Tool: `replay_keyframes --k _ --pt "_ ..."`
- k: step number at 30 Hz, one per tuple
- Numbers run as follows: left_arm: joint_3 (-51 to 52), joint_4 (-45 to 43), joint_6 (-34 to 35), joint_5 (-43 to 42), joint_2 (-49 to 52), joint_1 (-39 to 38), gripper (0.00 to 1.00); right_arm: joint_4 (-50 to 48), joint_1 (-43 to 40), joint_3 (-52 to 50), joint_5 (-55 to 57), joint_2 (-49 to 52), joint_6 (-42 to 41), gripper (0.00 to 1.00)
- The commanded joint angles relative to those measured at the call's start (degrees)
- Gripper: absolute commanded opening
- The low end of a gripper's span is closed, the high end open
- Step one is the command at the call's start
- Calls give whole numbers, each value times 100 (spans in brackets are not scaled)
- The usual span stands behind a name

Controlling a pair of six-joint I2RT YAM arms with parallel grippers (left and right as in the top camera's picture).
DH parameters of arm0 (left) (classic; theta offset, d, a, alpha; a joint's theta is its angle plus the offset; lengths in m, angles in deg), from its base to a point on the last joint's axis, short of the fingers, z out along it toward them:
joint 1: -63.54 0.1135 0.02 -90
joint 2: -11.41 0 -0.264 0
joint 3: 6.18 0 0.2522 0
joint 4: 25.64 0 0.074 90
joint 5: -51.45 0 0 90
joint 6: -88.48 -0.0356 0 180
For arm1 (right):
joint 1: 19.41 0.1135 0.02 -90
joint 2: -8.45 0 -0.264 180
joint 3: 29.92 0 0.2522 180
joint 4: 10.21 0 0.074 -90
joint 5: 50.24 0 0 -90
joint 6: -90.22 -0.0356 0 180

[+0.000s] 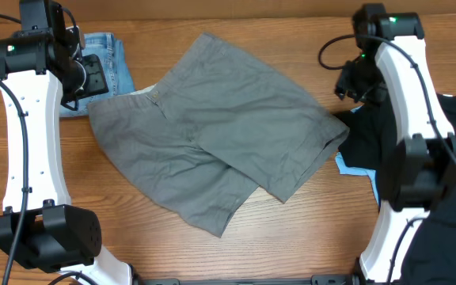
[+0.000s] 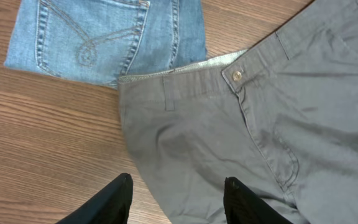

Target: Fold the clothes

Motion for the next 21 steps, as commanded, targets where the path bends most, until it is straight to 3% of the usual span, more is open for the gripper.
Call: replay_keyframes --k 1,3,11,13,17,21 --pt "-15 44 -216 -116 -170 -2 51 -245 -651 -2 -713 428 365 36" --pt "-15 46 -214 -116 -170 -2 51 -291 -1027 -4 -1434 721 632 36" --pt "-15 22 -214 -116 -170 -2 52 -603 -1224 -855 -1851 911 1027 37" --pt "-15 17 -212 -116 -170 -2 52 -811 -1204 -1174 -1871 911 1014 32" --pt "-15 28 -212 -118 -170 -2 53 -1283 -1237 -1818 -1786 911 984 4" --pt "-15 42 -212 -118 -170 -2 53 -1641 -1578 -1932 -271 909 -13 4"
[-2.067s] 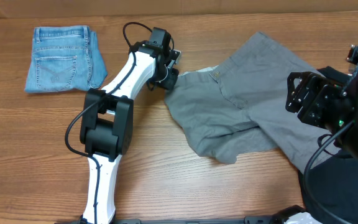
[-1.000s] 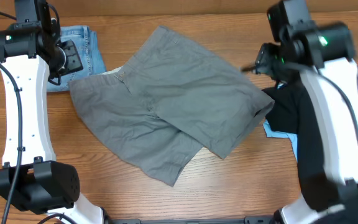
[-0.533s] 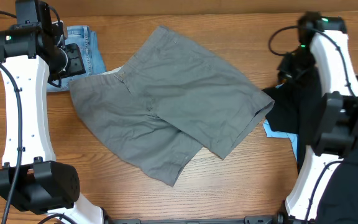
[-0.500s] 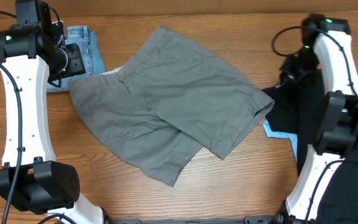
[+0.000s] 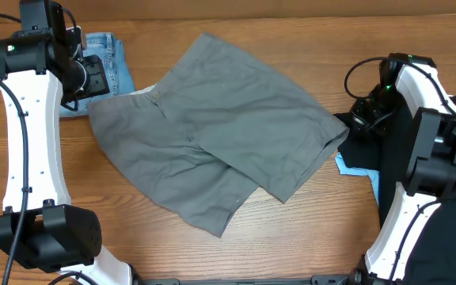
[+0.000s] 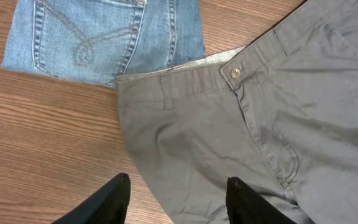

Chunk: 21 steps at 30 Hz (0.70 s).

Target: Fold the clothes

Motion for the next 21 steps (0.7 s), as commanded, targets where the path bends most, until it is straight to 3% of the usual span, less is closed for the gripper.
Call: replay_keyframes --k 1,7,10,14,18,21 --pt "-15 13 -109 -70 -170 -2 53 -374 -520 -129 1786 76 -970 4" --pt "-15 20 -111 -68 -170 -2 54 -138 -1641 389 1958 57 -1130 4" --pt "-15 4 -109 -70 -170 -2 54 136 -2065 765 1626 28 -962 15" --pt "-15 -7 -111 -70 -170 -2 56 175 -2210 1064 260 -229 232 32" --pt "-15 2 -109 -70 -170 -2 57 144 -1908 1067 -1392 -673 1357 44" --pt "-15 44 -111 -70 -170 -2 58 323 -1464 1064 -1587 -798 1429 55"
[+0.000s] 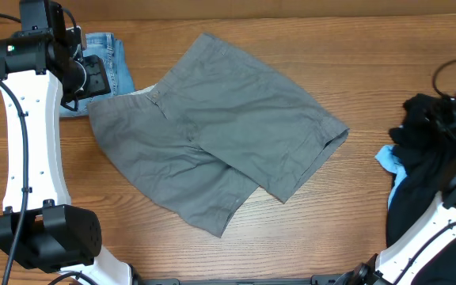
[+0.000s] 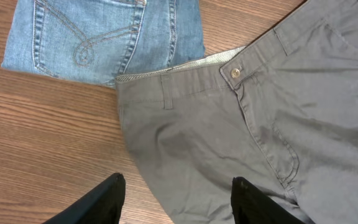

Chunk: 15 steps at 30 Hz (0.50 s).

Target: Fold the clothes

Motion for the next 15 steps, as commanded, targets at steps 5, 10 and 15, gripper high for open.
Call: replay_keyframes --k 5,10,15 --pt "-15 83 -109 -70 -170 -2 59 269 1416 -157 -704 -439 570 64" --pt "-15 76 -109 -144 -170 -2 60 -284 2205 -748 199 -439 286 76" --pt "-15 81 -111 -155 -170 -2 61 -442 2634 -1082 278 -435 262 43"
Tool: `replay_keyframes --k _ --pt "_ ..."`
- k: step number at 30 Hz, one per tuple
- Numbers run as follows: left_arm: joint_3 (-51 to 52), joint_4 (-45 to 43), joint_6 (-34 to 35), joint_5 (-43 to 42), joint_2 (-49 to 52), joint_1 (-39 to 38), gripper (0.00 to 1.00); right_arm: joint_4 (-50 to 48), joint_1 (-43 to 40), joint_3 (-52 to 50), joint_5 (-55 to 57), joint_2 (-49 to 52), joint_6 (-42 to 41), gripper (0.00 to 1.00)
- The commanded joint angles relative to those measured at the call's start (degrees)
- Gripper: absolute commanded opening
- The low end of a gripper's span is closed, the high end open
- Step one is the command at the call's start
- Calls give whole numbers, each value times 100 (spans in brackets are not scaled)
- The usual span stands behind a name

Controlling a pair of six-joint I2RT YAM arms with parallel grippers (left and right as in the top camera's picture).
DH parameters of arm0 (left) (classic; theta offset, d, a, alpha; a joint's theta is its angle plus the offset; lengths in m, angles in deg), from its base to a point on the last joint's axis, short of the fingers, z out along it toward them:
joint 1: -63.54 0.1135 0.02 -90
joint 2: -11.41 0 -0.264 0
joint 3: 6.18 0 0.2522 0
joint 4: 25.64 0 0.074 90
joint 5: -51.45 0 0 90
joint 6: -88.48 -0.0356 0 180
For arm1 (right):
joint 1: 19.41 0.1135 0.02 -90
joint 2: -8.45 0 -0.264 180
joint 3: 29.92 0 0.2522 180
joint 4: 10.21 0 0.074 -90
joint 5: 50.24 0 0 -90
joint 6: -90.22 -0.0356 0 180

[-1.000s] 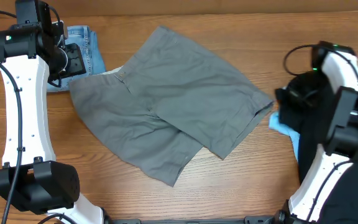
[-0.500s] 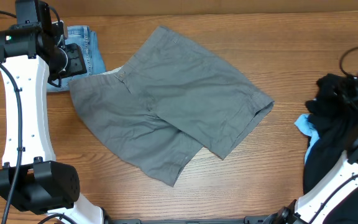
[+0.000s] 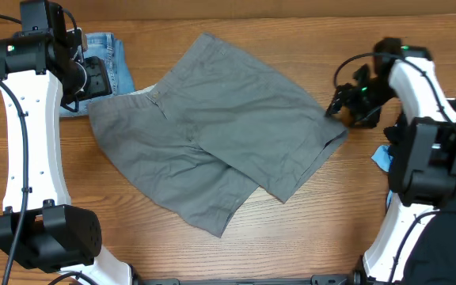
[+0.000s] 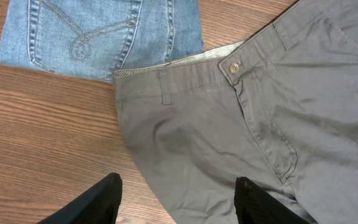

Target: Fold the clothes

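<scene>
Grey shorts (image 3: 228, 134) lie spread across the middle of the table, waistband to the upper left, with one leg lying over the other. The waistband button (image 4: 234, 67) shows in the left wrist view. My left gripper (image 4: 179, 186) hangs open above the waistband corner, empty; from overhead the left gripper (image 3: 92, 77) sits at the shorts' upper-left edge. My right gripper (image 3: 345, 107) is at the right hem of the shorts. Its fingers are too dark to make out.
Folded blue jeans (image 4: 104, 31) lie at the back left, touching the grey waistband. A pile of black clothing lies at the right edge, with a light blue cloth (image 3: 381, 156) beside it. Both arm bases stand at the near corners.
The right arm was out at the far right edge over the black clothing. Its gripper is now back at the shorts' right hem. The left gripper sits slightly further back and is still open.
At first the right gripper was over black clothing lying against the shorts' right hem. Then it was lower on that cloth. Later the black and light blue cloths lay further right, clear of the shorts. The left gripper stayed open over the waistband throughout.
</scene>
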Motion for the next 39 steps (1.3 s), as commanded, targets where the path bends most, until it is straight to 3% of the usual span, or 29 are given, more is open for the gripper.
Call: replay_keyframes --k 1,2,4,7,13,14,15,16,17,20,28,33,39 --pt "-15 7 -109 -107 -170 -2 61 87 195 -138 269 -151 -17 27" --pt "-15 7 -111 -107 -170 -2 61 98 208 -129 326 -153 -22 12" --pt "-15 -4 -111 -107 -170 -2 61 129 205 -11 688 -168 -249 4" --pt "-15 -13 -111 -114 -170 -2 62 144 68 455 1845 -168 -778 4" --pt "-15 -42 -107 -216 -170 -2 62 -455 -240 1591 2894 -168 -772 7" --pt "-15 -42 -107 -238 -170 -2 62 -560 -275 1722 2824 -168 -772 31" --pt "-15 -39 -107 -282 -170 -2 62 -662 -295 1825 2677 -168 -772 66" --pt "-15 -42 -109 -352 -170 -2 62 -717 -306 1873 2546 -168 -767 82" --pt "-15 -44 -107 -374 -170 -2 62 -704 -306 1917 2415 -168 -741 83" --pt "-15 -37 -109 -382 -170 -2 63 -317 -317 1943 2133 -168 -756 83" --pt "-15 -33 -111 -382 -170 -2 63 1311 -186 1926 372 -168 -413 70" --pt "-24 120 -240 -389 -227 -2 58 1604 192 1928 334 -415 -208 69" --pt "-61 393 -435 -352 -560 0 57 1875 798 1928 372 -1532 -208 70"
